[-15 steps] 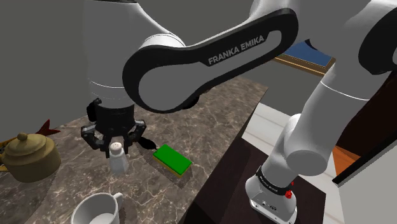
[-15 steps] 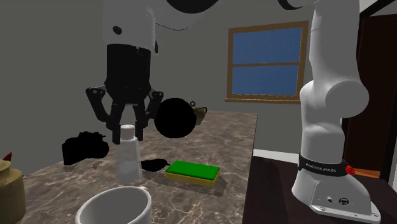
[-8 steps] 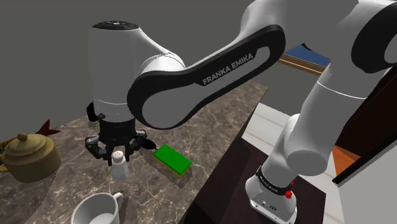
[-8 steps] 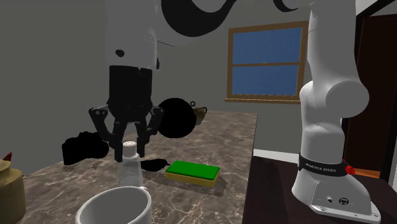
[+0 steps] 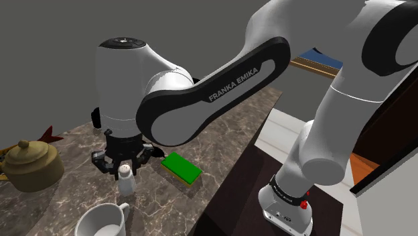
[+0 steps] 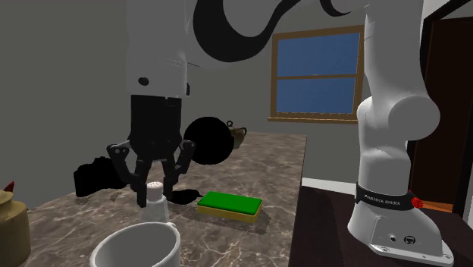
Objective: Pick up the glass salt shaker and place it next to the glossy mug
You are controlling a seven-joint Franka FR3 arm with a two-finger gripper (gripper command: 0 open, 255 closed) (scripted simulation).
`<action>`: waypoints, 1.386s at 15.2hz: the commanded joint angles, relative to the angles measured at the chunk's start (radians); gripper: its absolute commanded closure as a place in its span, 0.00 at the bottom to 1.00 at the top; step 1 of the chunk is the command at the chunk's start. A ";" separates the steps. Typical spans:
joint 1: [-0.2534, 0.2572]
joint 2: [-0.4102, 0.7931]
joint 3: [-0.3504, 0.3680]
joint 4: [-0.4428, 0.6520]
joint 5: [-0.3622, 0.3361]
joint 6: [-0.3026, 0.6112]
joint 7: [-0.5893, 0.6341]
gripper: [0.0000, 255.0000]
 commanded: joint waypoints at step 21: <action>-0.011 -0.082 0.002 0.051 0.062 -0.118 -0.044 0.00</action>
